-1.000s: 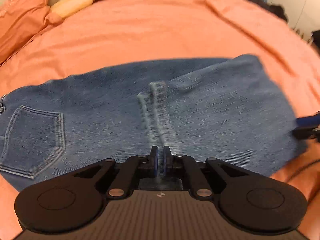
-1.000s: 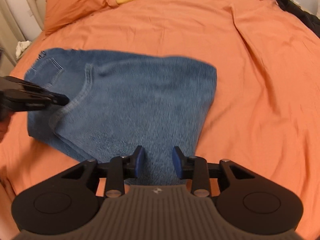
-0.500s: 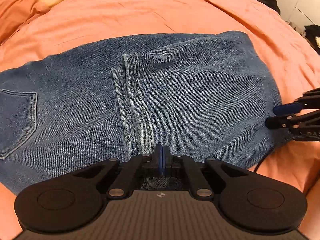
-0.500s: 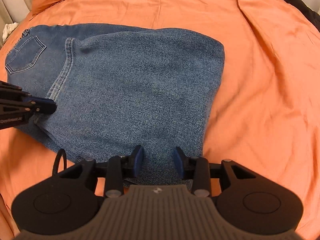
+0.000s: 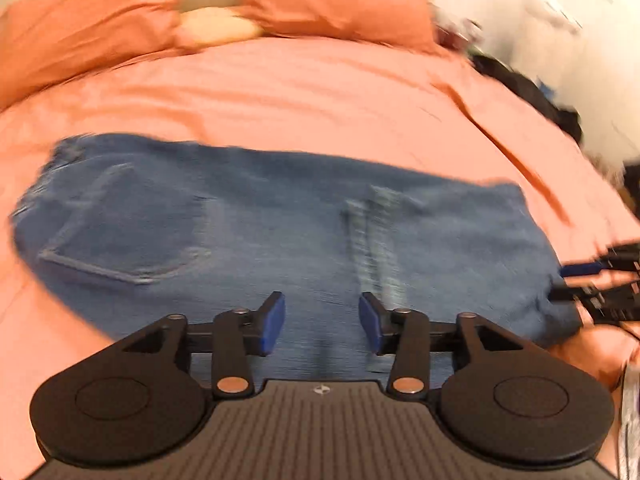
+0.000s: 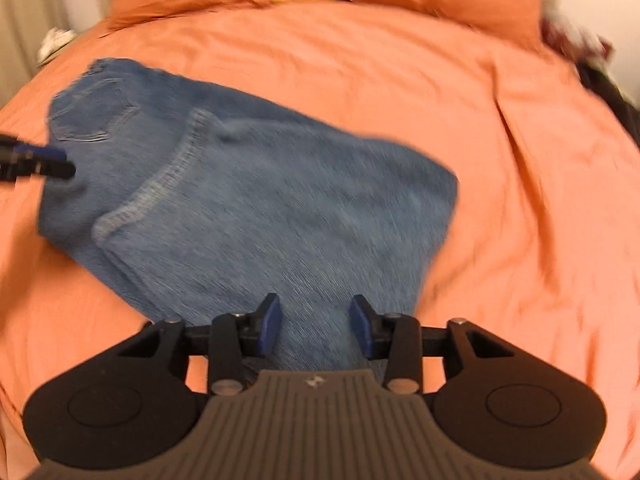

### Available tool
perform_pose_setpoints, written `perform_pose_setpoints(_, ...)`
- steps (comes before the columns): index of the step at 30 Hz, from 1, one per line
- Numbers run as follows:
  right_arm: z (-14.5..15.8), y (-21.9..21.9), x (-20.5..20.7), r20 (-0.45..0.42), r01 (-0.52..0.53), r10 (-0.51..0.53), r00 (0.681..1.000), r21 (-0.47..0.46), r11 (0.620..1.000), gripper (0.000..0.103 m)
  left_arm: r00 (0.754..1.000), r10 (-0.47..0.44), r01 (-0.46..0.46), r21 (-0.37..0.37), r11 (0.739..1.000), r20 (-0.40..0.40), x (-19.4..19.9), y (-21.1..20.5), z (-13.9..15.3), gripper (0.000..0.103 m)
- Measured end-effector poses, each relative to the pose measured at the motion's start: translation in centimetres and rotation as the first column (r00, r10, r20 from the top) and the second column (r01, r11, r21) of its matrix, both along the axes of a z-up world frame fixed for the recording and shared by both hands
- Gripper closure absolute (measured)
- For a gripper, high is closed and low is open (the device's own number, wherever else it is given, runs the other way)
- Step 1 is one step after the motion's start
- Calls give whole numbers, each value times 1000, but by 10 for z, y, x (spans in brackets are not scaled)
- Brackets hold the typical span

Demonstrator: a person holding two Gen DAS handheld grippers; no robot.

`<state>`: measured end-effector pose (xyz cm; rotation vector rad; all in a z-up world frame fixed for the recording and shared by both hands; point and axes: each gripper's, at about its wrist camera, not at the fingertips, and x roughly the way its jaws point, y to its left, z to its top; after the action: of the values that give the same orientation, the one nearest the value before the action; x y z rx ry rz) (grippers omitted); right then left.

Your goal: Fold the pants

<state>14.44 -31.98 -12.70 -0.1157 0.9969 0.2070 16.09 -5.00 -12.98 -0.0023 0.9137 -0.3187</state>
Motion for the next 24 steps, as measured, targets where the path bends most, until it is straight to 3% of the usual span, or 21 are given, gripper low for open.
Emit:
perform_pose_setpoints(3, 7, 19, 11, 7, -97, 97, 995, -10, 995, 55, 993, 117, -117, -19, 993, 1, 14, 43, 4, 31)
perform_pose_setpoints(8, 1, 53, 41, -19, -206, 206, 978, -37, 978, 52, 971, 237, -237, 9, 971, -34, 39, 99, 1, 27)
perform_pose_setpoints(11, -4, 76, 59, -32, -255, 253, 967, -77, 964, 51, 953, 299, -301, -24, 953, -56, 48, 135, -2, 17)
perform_pose_setpoints(14, -11, 97, 77, -35, -302, 300, 953, -95, 948, 47, 921, 380, -386, -75, 919, -81, 59, 167, -12, 16)
perform_pose_setpoints(16, -15, 108, 89, -44, -324, 321, 946, -97, 941, 47, 891, 442, -453, -139, 881, -106, 64, 191, -22, 16)
perform_pose_setpoints(21, -25, 139, 113, -87, -408, 400, 913, -128, 904, 47, 796, 566, -605, -299, 738, -215, 77, 236, -52, 16)
perform_pose_setpoints(24, -38, 154, 125, -134, -449, 432, 892, -163, 878, 47, 767, 583, -641, -385, 665, -270, 84, 251, -70, 16)
